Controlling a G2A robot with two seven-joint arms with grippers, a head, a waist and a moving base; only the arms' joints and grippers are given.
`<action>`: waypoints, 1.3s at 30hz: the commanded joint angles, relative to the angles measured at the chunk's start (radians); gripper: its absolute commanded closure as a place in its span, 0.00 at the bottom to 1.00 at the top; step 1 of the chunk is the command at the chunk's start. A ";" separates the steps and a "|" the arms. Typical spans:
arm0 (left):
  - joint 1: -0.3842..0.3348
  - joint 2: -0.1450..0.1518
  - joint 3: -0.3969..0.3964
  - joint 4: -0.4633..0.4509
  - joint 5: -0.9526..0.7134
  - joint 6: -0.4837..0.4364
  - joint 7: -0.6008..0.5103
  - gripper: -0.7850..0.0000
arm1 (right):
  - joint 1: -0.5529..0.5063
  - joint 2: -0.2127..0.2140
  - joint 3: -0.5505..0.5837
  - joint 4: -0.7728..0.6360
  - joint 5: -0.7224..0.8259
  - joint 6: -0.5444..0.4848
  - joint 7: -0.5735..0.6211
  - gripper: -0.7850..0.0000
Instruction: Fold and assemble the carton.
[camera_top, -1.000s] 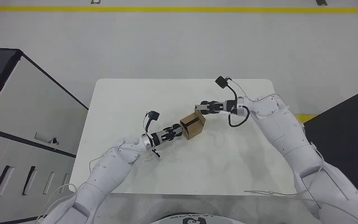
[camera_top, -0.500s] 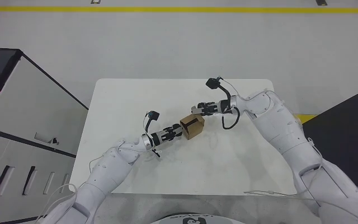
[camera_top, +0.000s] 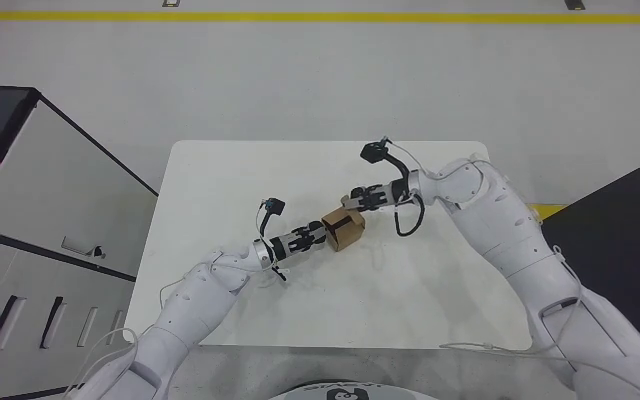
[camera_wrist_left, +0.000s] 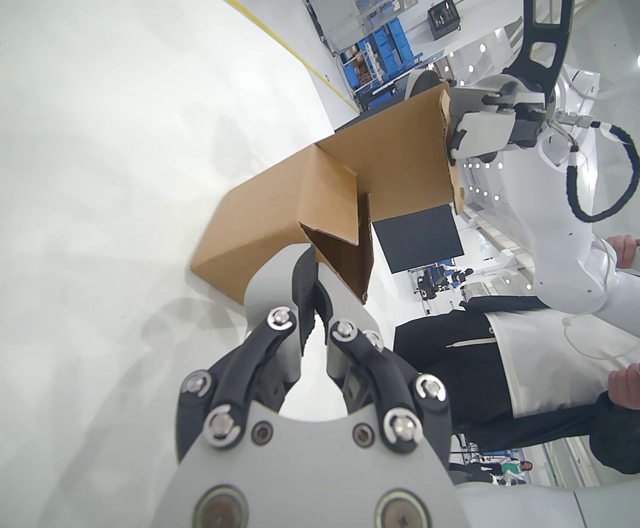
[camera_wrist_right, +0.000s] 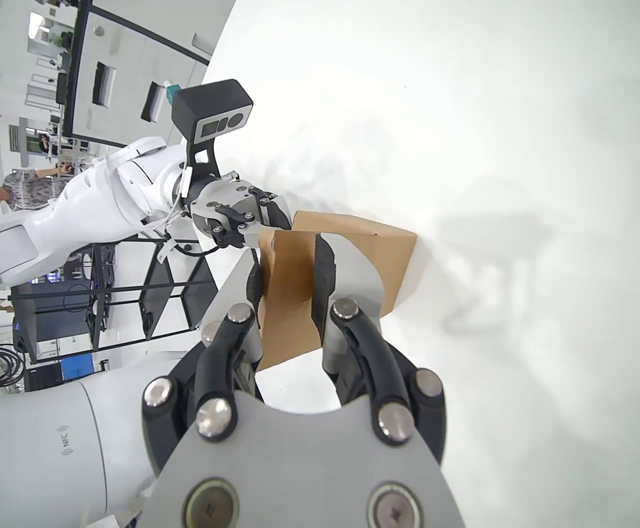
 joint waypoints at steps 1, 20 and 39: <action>0.000 0.000 0.000 0.000 0.000 0.000 0.000 1.00 | -0.001 0.001 -0.001 -0.006 -0.003 0.005 0.004 0.71; 0.000 0.000 0.000 0.000 0.000 0.000 0.000 1.00 | 0.013 -0.001 -0.008 -0.006 0.028 0.007 0.048 0.74; 0.000 0.000 0.000 0.000 0.000 0.000 0.000 1.00 | 0.058 -0.012 -0.070 -0.056 -0.098 0.092 0.088 0.82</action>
